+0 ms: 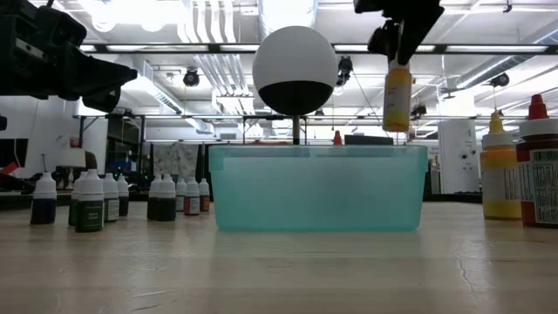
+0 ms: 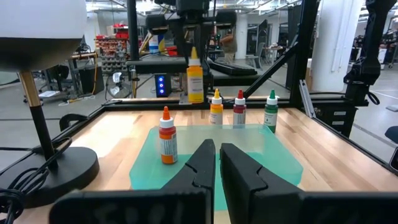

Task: Pick & Place food coloring
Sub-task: Put the top large yellow food coloring bottle into the green bin

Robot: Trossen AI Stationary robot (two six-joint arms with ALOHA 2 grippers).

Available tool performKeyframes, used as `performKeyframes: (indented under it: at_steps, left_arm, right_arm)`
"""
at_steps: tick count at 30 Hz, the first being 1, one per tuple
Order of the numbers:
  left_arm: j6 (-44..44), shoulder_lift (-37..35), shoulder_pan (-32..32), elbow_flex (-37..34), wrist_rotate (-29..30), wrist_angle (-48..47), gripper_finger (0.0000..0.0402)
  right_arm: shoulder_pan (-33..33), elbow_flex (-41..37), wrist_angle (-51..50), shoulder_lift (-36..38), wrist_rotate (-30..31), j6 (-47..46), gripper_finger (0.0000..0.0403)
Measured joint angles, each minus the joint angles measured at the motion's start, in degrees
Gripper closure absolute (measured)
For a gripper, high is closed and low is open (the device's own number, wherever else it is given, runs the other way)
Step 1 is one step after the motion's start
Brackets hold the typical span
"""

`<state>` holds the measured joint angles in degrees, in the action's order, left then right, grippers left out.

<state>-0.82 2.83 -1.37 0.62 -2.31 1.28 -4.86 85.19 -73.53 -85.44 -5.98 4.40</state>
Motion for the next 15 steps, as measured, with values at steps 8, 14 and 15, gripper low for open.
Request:
performKeyframes:
  at_steps: [8,14,15]
  left_arm:
    - [0.0,0.0,0.0,0.0,0.0,0.0,0.0401]
    - [0.0,0.0,0.0,0.0,0.0,0.0,0.0401]
    - [0.0,0.0,0.0,0.0,0.0,0.0,0.0401]
  right_arm:
    - [2.6,4.9,-0.6,-4.6,0.0,0.0,0.0296]
    - [3.5,9.2,-1.4,-9.0,0.0,0.0,0.0296]
    - [3.5,9.9,-1.4,-9.8,0.0,0.0,0.0296]
